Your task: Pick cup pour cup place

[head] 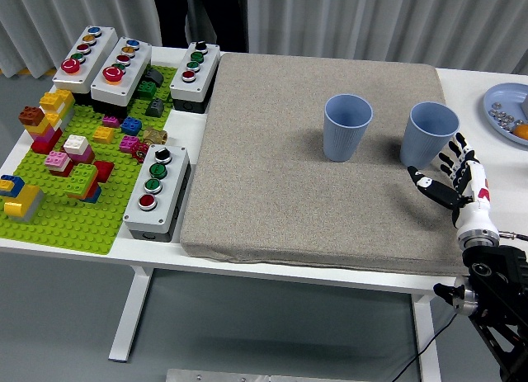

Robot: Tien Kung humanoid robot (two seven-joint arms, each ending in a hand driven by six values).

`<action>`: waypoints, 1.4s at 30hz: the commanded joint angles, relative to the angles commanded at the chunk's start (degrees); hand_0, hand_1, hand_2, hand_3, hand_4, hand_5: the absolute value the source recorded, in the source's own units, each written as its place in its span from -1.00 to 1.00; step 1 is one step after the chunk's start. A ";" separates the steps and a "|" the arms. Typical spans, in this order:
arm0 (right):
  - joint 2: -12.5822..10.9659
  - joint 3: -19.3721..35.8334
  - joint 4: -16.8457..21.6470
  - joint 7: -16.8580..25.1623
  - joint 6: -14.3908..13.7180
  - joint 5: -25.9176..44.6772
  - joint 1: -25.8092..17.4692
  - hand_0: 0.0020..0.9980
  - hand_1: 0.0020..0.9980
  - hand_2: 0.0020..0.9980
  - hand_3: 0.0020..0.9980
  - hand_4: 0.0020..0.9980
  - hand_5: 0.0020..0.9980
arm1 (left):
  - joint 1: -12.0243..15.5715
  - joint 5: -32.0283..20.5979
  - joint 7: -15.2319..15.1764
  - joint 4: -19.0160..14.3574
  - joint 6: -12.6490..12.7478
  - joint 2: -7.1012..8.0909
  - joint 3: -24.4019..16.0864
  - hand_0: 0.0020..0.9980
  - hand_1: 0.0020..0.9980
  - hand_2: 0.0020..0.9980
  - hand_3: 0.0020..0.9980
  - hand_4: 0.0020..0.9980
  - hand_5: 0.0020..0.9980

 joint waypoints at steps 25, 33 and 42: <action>1.03 0.65 -2.34 -0.29 0.70 -0.20 1.46 0.76 0.71 0.88 0.96 0.75 -0.59 | 0.12 -0.05 -0.02 0.00 -0.01 0.06 0.47 0.52 0.60 0.67 0.52 0.00 0.91; 1.17 1.02 -2.79 -0.36 0.97 -0.32 1.92 0.76 0.71 0.88 0.95 0.74 -0.59 | 0.01 -0.22 -0.05 0.00 -0.01 0.08 0.62 0.52 0.60 0.67 0.52 0.00 0.90; 1.28 1.42 -3.82 -0.24 1.20 -0.42 2.94 0.76 0.71 0.88 0.95 0.74 -0.59 | -0.11 -0.53 -0.14 0.00 -0.03 0.06 0.93 0.52 0.61 0.68 0.52 0.00 0.91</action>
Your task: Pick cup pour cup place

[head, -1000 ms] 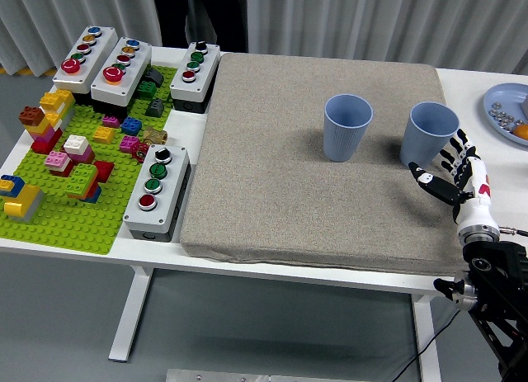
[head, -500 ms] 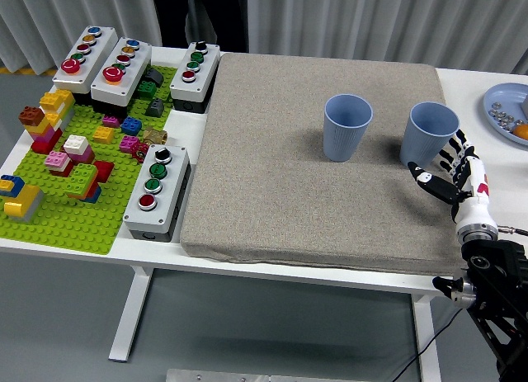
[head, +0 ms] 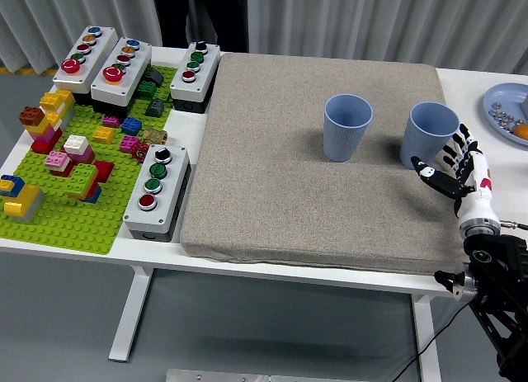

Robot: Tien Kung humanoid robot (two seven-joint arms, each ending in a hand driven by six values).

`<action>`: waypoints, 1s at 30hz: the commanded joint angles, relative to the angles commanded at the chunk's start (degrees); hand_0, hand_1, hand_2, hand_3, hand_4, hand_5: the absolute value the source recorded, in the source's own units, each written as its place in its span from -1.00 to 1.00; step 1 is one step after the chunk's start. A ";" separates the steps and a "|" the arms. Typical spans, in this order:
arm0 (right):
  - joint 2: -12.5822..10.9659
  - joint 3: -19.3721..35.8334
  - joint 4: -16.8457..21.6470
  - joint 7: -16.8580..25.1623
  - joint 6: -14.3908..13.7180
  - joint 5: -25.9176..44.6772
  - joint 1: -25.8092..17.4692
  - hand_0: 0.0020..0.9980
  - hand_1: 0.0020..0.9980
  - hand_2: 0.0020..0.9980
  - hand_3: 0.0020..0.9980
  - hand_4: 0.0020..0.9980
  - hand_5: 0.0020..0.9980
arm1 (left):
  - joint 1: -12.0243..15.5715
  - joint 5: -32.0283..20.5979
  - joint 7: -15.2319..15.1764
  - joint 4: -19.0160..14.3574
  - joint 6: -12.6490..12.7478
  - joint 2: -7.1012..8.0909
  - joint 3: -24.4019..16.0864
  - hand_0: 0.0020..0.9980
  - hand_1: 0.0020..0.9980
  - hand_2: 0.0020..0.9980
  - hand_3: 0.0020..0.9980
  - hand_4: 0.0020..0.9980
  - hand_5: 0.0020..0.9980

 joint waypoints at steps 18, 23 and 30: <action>0.42 -0.28 -1.36 -0.21 0.40 0.08 1.18 0.75 0.70 0.86 0.94 0.72 -0.60 | -0.29 -0.09 0.00 0.00 -0.07 0.01 0.33 0.52 0.61 0.68 0.52 0.00 0.91; 0.45 -0.11 -1.51 -0.26 0.54 0.04 1.34 0.75 0.70 0.86 0.94 0.72 -0.60 | -0.41 -0.19 -0.05 0.00 -0.05 -0.03 0.38 0.52 0.61 0.68 0.52 0.00 0.90; 0.60 -0.22 -2.18 -0.34 0.72 0.00 1.91 0.75 0.70 0.86 0.93 0.72 -0.60 | -0.58 0.02 -0.02 0.00 -0.07 -0.05 0.36 0.52 0.61 0.68 0.52 0.00 0.90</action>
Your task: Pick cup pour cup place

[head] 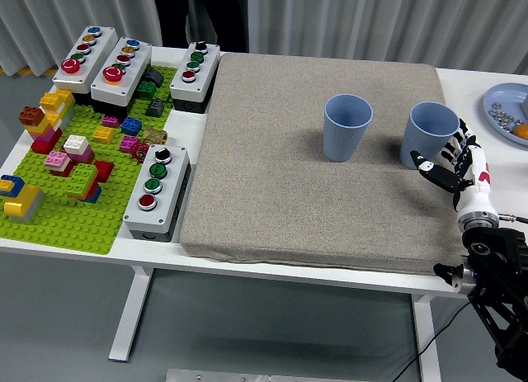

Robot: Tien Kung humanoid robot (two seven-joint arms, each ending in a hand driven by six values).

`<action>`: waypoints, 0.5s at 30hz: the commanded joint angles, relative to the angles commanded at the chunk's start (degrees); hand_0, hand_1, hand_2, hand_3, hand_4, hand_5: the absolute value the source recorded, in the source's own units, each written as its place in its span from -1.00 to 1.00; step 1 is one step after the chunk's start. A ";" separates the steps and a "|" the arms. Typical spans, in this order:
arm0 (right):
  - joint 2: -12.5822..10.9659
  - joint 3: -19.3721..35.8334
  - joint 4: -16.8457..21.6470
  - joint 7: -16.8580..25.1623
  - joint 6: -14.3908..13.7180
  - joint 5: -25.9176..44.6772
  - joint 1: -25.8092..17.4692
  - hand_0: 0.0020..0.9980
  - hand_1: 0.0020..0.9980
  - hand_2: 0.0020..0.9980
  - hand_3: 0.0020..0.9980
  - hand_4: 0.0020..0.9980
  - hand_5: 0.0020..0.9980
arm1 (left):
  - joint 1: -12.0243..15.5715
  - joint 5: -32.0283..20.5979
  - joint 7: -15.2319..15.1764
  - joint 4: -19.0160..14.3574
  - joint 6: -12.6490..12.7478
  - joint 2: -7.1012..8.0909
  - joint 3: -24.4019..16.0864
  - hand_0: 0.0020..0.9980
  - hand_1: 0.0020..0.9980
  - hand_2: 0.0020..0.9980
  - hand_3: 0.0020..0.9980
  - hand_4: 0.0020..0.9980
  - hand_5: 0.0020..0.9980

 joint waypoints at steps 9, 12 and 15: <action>0.19 -0.16 -0.29 -0.17 0.27 0.04 0.31 0.75 0.69 0.86 0.93 0.72 -0.60 | -0.08 0.20 0.07 0.00 -0.02 -0.04 -0.05 0.52 0.61 0.68 0.52 0.00 0.90; 0.21 -0.15 -0.41 -0.17 0.33 0.15 0.39 0.75 0.69 0.86 0.93 0.71 -0.60 | -0.11 0.24 0.08 0.00 -0.03 -0.04 -0.03 0.52 0.61 0.68 0.52 0.01 0.90; 0.28 -0.18 -0.67 -0.22 0.38 0.19 0.43 0.75 0.69 0.86 0.93 0.71 -0.60 | -0.08 0.25 0.07 0.00 -0.04 -0.03 0.00 0.52 0.61 0.68 0.52 0.01 0.90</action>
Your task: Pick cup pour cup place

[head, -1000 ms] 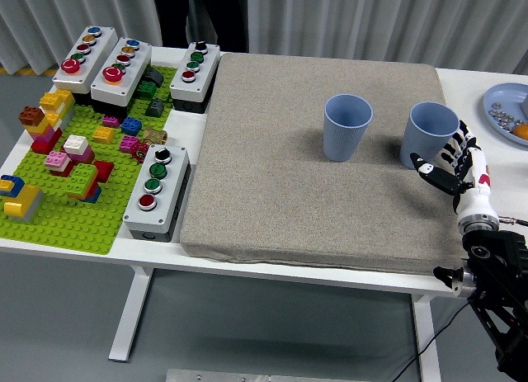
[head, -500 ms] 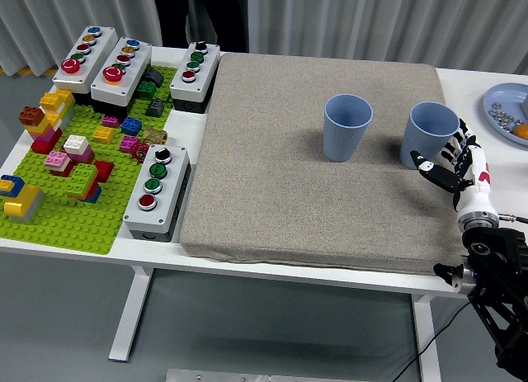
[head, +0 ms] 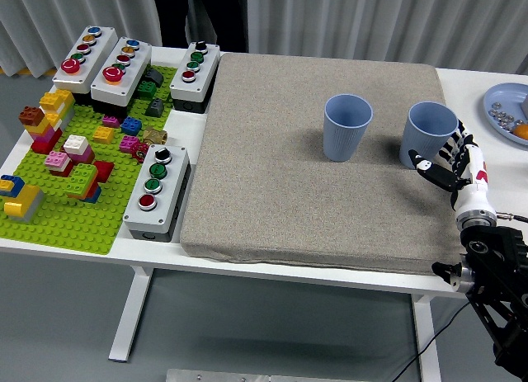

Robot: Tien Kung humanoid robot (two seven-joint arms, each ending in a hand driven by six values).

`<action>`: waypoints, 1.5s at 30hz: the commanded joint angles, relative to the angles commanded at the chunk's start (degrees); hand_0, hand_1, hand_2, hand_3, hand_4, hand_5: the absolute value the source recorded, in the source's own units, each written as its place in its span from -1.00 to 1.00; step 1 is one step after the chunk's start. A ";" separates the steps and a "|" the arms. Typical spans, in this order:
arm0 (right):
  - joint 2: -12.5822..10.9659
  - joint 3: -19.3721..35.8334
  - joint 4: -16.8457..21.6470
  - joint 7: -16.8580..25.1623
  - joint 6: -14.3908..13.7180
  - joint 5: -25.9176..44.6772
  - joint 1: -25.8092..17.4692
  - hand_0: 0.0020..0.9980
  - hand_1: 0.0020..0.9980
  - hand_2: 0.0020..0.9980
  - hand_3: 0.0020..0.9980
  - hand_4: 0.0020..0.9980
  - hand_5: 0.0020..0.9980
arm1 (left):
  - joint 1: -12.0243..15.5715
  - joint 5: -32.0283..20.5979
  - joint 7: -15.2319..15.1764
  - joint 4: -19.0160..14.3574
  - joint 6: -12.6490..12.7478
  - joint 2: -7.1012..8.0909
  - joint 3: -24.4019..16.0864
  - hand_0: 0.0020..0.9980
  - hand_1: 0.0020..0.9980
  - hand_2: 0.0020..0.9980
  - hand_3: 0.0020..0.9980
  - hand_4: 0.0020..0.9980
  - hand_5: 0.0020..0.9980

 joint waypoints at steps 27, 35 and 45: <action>0.31 0.47 -1.17 -0.13 0.31 -0.12 0.43 0.75 0.69 0.86 0.93 0.70 -0.60 | -0.03 -0.25 -0.05 0.00 -0.06 0.07 0.48 0.52 0.61 0.68 0.52 0.01 0.90; 0.40 0.55 -1.55 -0.14 0.44 -0.07 0.78 0.75 0.69 0.86 0.93 0.70 -0.59 | -0.29 -0.22 -0.07 0.00 -0.08 0.07 0.56 0.52 0.61 0.68 0.52 0.01 0.90; 0.50 0.63 -2.19 -0.23 0.61 -0.08 1.21 0.75 0.69 0.86 0.93 0.70 -0.59 | -0.44 -0.21 -0.07 0.00 -0.11 0.06 0.69 0.52 0.61 0.68 0.52 0.00 0.90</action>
